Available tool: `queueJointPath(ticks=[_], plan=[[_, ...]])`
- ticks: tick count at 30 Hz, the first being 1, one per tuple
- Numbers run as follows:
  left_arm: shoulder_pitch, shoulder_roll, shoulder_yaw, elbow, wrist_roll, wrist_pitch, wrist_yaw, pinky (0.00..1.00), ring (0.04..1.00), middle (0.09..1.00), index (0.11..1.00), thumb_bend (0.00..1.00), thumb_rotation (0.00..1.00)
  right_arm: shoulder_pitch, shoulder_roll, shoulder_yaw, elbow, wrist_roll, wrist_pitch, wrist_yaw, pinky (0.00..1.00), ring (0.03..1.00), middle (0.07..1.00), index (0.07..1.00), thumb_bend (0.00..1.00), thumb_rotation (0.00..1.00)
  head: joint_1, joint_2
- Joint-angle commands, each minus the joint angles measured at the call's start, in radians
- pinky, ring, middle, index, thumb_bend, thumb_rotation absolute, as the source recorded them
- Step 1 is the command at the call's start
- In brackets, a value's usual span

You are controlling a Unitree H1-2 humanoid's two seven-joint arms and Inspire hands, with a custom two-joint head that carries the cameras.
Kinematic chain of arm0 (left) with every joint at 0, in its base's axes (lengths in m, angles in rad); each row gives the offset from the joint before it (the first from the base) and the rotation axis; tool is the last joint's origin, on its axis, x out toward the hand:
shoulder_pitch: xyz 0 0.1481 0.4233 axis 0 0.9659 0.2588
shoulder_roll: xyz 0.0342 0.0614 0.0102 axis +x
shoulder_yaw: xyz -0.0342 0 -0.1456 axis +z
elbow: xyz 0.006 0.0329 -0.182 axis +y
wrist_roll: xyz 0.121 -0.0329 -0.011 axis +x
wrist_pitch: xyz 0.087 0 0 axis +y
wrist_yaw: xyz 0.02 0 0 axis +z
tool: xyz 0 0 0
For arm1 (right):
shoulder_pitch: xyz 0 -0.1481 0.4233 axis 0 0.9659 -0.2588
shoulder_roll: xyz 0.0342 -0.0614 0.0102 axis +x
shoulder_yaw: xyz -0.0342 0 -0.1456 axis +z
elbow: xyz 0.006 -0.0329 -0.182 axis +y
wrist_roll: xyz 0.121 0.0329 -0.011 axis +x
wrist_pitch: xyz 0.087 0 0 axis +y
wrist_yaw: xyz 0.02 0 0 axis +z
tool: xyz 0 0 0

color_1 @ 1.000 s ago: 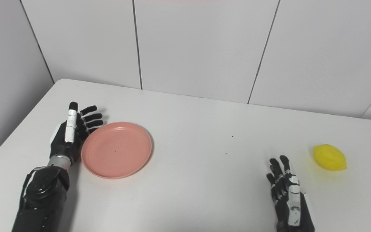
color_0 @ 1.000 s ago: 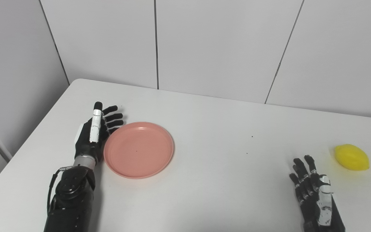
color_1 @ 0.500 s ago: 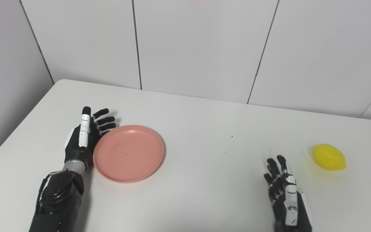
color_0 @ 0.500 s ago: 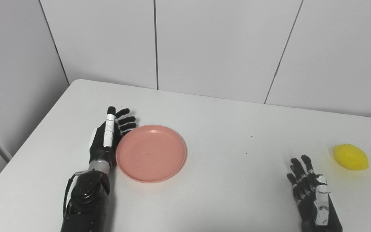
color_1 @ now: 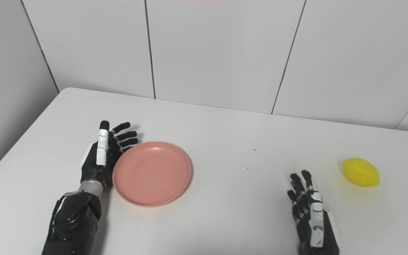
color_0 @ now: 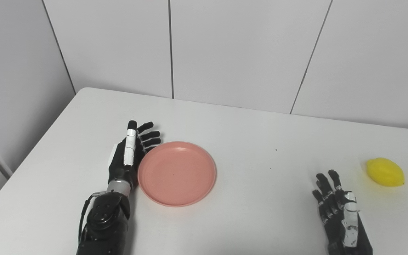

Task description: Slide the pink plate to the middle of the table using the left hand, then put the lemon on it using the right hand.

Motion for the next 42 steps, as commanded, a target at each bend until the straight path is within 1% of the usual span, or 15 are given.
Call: queueJointPath(ticks=[1, 8, 13, 19, 26, 29, 32, 36, 37, 41, 42], plan=[[0.003, -0.021, -0.012, -0.007, -0.004, 0.034, 0.008, 0.66, 0.686, 0.687, 0.707, 0.80, 0.98, 0.003, 0.013, 0.008, -0.015, -0.001, 0.015, -0.004, 1.00, 1.000, 0.938, 0.988, 0.74, 1.00, -0.006, 0.003], [0.001, -0.075, -0.013, -0.006, -0.002, 0.046, 0.036, 0.67, 0.699, 0.699, 0.712, 0.79, 0.96, 0.002, 0.030, 0.019, -0.017, -0.016, 0.009, -0.021, 1.00, 0.980, 0.917, 0.980, 0.76, 1.00, -0.027, 0.013], [0.011, -0.085, -0.026, -0.016, -0.005, 0.061, 0.023, 0.70, 0.723, 0.722, 0.740, 0.76, 0.97, 0.000, 0.045, 0.033, -0.036, -0.031, 0.027, -0.029, 1.00, 0.980, 0.912, 0.984, 0.77, 1.00, -0.050, 0.027], [0.025, -0.091, -0.050, -0.037, -0.009, 0.104, 0.015, 0.73, 0.760, 0.758, 0.779, 0.76, 0.97, 0.002, 0.059, 0.048, -0.065, -0.042, 0.063, -0.043, 1.00, 0.981, 0.910, 0.986, 0.81, 1.00, -0.078, 0.042], [0.036, -0.110, -0.073, -0.037, -0.016, 0.125, 0.006, 0.71, 0.783, 0.785, 0.799, 0.74, 0.93, 0.000, 0.080, 0.063, -0.078, -0.065, 0.075, -0.062, 1.00, 0.967, 0.896, 0.977, 0.82, 1.00, -0.114, 0.058], [0.036, -0.107, -0.083, -0.034, -0.010, 0.128, -0.004, 0.77, 0.811, 0.803, 0.808, 0.74, 0.93, -0.003, 0.084, 0.070, -0.078, -0.074, 0.075, -0.063, 1.00, 0.966, 0.896, 0.979, 0.82, 1.00, -0.129, 0.062], [0.035, -0.107, -0.088, -0.032, -0.013, 0.129, -0.013, 0.83, 0.845, 0.833, 0.834, 0.73, 0.94, -0.006, 0.086, 0.073, -0.072, -0.072, 0.074, -0.060, 1.00, 0.970, 0.898, 0.978, 0.82, 1.00, -0.137, 0.063], [0.034, -0.113, -0.083, -0.036, -0.033, 0.142, -0.025, 0.89, 0.881, 0.871, 0.867, 0.71, 0.93, -0.008, 0.091, 0.079, -0.070, -0.081, 0.075, -0.064, 1.00, 0.972, 0.897, 0.976, 0.81, 1.00, -0.153, 0.066], [0.032, -0.117, -0.081, -0.037, -0.042, 0.147, -0.027, 0.92, 0.898, 0.888, 0.881, 0.70, 0.93, -0.008, 0.094, 0.080, -0.070, -0.084, 0.074, -0.066, 1.00, 0.969, 0.894, 0.974, 0.81, 1.00, -0.162, 0.067], [0.027, -0.123, -0.080, -0.041, -0.067, 0.156, -0.034, 0.96, 0.929, 0.917, 0.906, 0.71, 0.93, -0.010, 0.103, 0.084, -0.067, -0.089, 0.069, -0.068, 1.00, 0.965, 0.893, 0.976, 0.79, 1.00, -0.179, 0.070], [0.025, -0.124, -0.082, -0.041, -0.072, 0.156, -0.036, 0.97, 0.932, 0.920, 0.908, 0.72, 0.93, -0.010, 0.107, 0.086, -0.068, -0.092, 0.070, -0.070, 1.00, 0.965, 0.893, 0.976, 0.79, 1.00, -0.194, 0.069]])
